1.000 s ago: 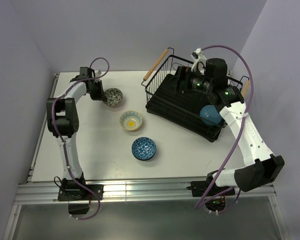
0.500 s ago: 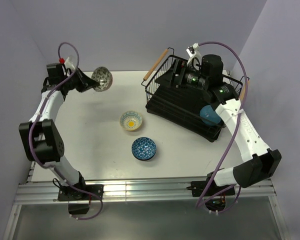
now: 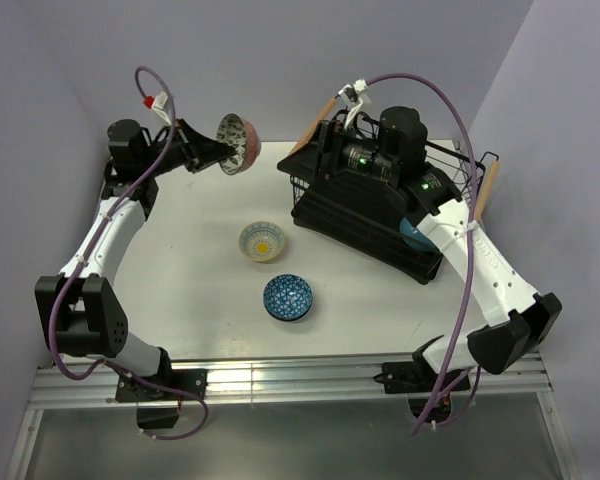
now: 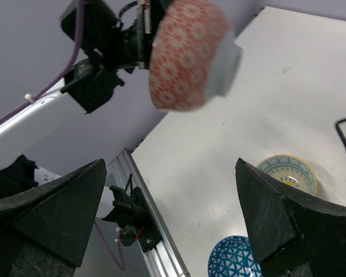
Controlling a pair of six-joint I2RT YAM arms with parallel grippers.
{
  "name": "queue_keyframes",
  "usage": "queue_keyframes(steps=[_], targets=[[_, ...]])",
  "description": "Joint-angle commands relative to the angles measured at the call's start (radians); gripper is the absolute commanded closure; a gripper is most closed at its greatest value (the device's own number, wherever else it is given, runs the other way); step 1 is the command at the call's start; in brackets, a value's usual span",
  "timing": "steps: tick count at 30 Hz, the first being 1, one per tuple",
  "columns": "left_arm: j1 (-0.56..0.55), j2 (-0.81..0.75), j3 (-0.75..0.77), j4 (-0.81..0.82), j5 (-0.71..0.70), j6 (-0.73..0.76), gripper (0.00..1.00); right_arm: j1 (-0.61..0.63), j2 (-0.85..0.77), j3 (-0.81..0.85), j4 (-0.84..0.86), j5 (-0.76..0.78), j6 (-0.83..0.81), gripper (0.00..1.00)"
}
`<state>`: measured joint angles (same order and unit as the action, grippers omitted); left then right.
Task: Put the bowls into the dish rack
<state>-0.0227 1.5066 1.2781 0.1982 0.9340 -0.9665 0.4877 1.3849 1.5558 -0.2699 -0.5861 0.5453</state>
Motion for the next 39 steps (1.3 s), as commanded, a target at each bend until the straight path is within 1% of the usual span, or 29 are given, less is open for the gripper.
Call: queue_keyframes(steps=[1,3,5,13,21,26,29,30,33,36,39], targets=[[-0.071,-0.034,0.004,0.153,0.031,-0.096,1.00,0.058,0.005,0.072,0.022,0.046,-0.097,0.00],[-0.091,-0.036,-0.002,0.184,0.034,-0.112,1.00,0.100,0.011,0.082,-0.012,0.086,-0.140,0.00],[-0.115,-0.036,0.001,0.181,0.026,-0.109,1.00,0.127,0.014,0.096,-0.037,0.115,-0.157,0.00],[-0.174,-0.045,-0.010,0.239,0.019,-0.144,1.00,0.149,0.034,0.131,-0.061,0.235,-0.122,0.00],[-0.192,-0.048,-0.025,0.268,0.026,-0.162,1.00,0.150,0.048,0.119,-0.048,0.241,-0.128,0.00],[-0.203,-0.052,-0.034,0.259,0.020,-0.156,1.00,0.150,0.040,0.110,-0.037,0.229,-0.119,0.00],[-0.204,-0.052,-0.045,0.273,0.020,-0.169,1.00,0.150,0.042,0.102,-0.035,0.227,-0.116,0.04],[-0.207,-0.052,-0.045,0.279,0.020,-0.173,1.00,0.149,0.040,0.098,-0.035,0.223,-0.114,0.07],[-0.210,-0.051,-0.040,0.279,0.017,-0.173,1.00,0.149,0.043,0.087,-0.029,0.207,-0.104,0.13],[-0.212,-0.046,-0.045,0.300,0.017,-0.193,1.00,0.149,0.046,0.073,-0.022,0.187,-0.082,0.16],[-0.214,-0.046,-0.042,0.299,0.012,-0.190,1.00,0.149,0.060,0.072,-0.031,0.186,-0.067,0.16]])
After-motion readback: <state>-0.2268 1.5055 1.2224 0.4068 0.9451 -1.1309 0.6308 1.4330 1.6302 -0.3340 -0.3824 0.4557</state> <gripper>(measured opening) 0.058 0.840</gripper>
